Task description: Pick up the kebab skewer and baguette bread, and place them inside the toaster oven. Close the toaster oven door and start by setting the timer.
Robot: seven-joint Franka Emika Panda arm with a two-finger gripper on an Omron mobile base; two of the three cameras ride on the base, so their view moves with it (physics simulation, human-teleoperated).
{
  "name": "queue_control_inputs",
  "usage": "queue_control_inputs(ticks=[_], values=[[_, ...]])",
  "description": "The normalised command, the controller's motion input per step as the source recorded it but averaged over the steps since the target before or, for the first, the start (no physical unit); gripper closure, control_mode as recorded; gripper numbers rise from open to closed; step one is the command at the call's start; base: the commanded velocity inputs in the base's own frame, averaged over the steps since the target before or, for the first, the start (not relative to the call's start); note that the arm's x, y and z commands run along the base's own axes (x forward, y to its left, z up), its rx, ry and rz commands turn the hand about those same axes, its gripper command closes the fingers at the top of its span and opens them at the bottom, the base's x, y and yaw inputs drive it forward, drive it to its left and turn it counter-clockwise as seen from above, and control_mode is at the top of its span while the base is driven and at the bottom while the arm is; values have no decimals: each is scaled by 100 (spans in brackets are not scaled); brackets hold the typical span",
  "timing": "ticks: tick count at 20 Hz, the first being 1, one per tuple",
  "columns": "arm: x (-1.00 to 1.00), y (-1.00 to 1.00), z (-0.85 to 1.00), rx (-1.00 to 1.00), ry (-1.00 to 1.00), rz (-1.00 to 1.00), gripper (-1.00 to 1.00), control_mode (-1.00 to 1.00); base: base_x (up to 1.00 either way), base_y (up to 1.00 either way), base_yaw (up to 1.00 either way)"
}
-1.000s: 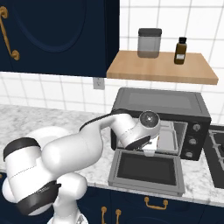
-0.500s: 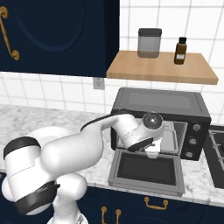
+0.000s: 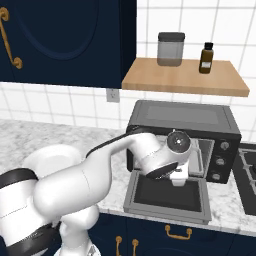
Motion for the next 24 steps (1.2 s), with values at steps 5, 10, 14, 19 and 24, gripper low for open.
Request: queue_control_inputs(ticks=[5,10,14,19,24], values=[[-49,0,0,-24,-1,41,-100,-100,0,0,0],[-18,2,-1,-26,-14,51,-100,-100,0,0,0],[-31,27,-7,-34,-27,37,-100,-100,0,0,0],[0,2,0,-28,-27,27,-100,-100,0,0,0],[0,9,0,-31,-24,24,-100,-100,0,0,0]])
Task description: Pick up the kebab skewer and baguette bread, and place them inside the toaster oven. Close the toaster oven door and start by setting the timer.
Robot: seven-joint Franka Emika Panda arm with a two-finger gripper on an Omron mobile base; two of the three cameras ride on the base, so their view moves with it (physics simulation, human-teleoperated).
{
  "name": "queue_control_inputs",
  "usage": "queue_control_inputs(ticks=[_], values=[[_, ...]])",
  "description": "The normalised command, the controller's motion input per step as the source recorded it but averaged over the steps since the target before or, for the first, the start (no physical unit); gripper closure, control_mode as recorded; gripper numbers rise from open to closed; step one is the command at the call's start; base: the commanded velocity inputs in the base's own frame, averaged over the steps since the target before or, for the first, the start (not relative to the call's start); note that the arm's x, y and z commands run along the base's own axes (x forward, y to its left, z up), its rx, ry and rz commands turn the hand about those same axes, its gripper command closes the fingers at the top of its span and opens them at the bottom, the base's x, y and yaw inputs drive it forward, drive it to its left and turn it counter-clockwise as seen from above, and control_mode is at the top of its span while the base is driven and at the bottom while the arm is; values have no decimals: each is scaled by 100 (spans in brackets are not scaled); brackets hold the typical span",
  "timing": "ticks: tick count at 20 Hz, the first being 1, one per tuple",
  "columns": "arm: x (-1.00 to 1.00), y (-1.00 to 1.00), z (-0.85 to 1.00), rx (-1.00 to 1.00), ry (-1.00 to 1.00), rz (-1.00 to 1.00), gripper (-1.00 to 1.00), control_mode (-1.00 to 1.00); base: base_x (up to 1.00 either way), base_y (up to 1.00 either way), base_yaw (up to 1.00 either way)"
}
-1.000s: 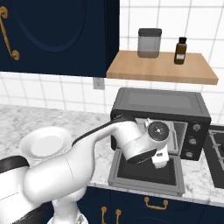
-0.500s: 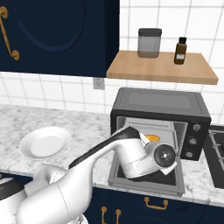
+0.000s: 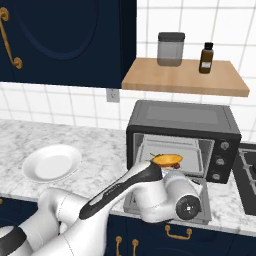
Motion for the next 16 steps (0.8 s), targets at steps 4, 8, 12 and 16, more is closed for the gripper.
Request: queue_control_inputs(ticks=[4,8,12,16], values=[[-1,26,0,-34,-8,12,-100,-100,0,0,0],[0,34,0,-32,-1,1,-100,-100,0,0,0],[9,0,0,-13,0,-6,-100,-100,0,0,0],[5,0,0,-3,0,-11,-100,-100,0,0,0]])
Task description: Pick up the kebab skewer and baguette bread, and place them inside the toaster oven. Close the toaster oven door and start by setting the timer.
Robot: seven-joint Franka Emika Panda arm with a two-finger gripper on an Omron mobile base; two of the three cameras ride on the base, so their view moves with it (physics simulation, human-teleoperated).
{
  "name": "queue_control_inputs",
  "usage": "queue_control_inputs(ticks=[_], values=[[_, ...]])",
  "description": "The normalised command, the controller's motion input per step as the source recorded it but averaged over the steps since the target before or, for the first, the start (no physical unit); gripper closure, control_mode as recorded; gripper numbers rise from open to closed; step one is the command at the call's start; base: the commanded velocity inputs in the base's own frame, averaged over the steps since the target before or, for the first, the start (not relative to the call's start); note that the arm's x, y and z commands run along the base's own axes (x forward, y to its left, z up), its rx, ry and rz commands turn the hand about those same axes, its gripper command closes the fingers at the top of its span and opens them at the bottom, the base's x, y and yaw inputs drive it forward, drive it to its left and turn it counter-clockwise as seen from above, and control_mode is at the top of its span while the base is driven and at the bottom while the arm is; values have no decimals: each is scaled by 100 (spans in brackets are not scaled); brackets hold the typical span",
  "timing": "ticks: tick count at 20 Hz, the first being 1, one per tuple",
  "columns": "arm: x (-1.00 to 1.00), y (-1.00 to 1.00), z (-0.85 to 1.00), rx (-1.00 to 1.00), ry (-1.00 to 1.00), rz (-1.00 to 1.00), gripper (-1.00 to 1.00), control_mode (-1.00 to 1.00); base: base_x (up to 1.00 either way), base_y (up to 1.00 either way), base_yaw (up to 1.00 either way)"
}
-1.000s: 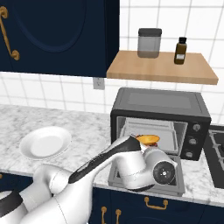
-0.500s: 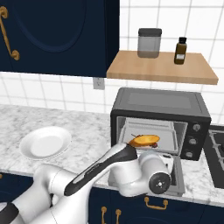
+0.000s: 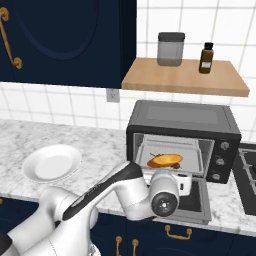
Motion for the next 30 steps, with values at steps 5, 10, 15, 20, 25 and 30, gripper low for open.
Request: queue_control_inputs(ticks=[5,10,15,20,25,30], values=[[0,-1,-11,0,0,-6,-100,-100,0,0,0],[0,-3,-13,0,0,-4,-100,-100,0,0,0],[0,0,-6,1,1,-3,-100,-100,0,0,0],[1,0,-5,0,0,-2,-100,-100,0,0,0],[22,0,-17,0,0,1,-100,-100,0,0,0],[44,-2,-21,0,0,7,-100,-100,0,0,0]])
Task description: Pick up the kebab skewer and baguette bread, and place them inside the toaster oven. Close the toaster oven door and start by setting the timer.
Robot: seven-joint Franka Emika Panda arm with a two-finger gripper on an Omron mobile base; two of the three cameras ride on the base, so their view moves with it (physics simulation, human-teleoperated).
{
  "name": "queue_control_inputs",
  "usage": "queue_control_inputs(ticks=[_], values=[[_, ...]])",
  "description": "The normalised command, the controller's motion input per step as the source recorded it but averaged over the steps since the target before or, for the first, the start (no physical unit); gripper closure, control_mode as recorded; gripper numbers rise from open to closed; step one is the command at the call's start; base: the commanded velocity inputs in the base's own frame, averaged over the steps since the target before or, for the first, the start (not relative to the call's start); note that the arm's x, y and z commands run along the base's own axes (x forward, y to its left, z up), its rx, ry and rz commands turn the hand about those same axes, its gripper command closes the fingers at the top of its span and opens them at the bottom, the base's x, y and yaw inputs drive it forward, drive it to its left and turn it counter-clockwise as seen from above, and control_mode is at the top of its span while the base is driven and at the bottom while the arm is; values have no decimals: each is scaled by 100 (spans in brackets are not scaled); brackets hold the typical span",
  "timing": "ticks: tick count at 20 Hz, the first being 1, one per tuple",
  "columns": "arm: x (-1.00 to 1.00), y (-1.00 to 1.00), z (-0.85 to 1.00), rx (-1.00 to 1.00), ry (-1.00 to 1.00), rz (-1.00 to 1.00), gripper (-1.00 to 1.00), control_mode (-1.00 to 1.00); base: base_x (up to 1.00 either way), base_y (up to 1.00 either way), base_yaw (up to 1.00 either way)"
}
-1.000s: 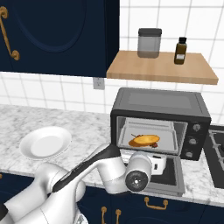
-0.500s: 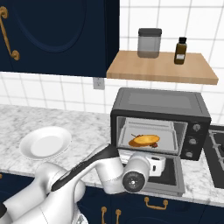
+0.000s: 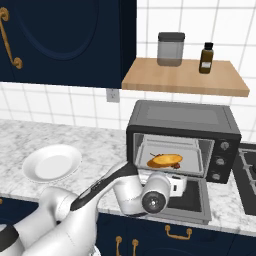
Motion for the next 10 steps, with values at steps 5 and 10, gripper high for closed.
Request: queue_control_inputs(ticks=[5,10], values=[[37,-4,-12,0,0,6,-100,-100,0,0,0],[27,-6,-7,0,0,3,-100,-100,0,0,0]])
